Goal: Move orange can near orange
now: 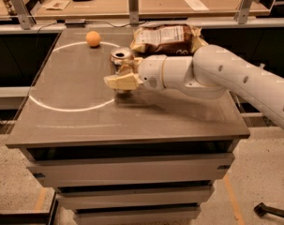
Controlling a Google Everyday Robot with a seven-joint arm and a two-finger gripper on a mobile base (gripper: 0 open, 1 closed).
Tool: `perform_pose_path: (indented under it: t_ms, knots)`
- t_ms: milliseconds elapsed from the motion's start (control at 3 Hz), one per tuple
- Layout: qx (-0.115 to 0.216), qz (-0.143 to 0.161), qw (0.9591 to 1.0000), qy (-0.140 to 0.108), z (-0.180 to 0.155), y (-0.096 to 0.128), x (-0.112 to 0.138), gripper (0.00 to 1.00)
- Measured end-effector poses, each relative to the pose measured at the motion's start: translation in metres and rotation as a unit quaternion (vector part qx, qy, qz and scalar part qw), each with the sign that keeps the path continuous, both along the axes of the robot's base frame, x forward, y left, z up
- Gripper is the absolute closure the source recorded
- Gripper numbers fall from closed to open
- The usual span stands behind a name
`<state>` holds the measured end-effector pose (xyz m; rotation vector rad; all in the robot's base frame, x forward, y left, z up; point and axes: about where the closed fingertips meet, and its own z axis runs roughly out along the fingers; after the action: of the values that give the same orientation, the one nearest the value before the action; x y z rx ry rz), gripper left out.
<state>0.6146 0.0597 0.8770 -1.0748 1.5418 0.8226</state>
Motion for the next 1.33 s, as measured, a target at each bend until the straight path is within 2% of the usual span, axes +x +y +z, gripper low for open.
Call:
perform_pose_path:
  t_ms: [333,667,1000,1333]
  knots:
    - [-0.02,0.013,0.9997,-0.009,0.003,0.036,0.025,1.0]
    - [-0.05,-0.01,0.9987,-0.001,-0.003,0.067,0.045,1.0]
    - [-0.057,-0.07,0.9959,0.01,-0.007,0.077,0.07,1.0]
    - [-0.027,-0.121,0.9923,0.002,0.002,0.079,0.099,1.0]
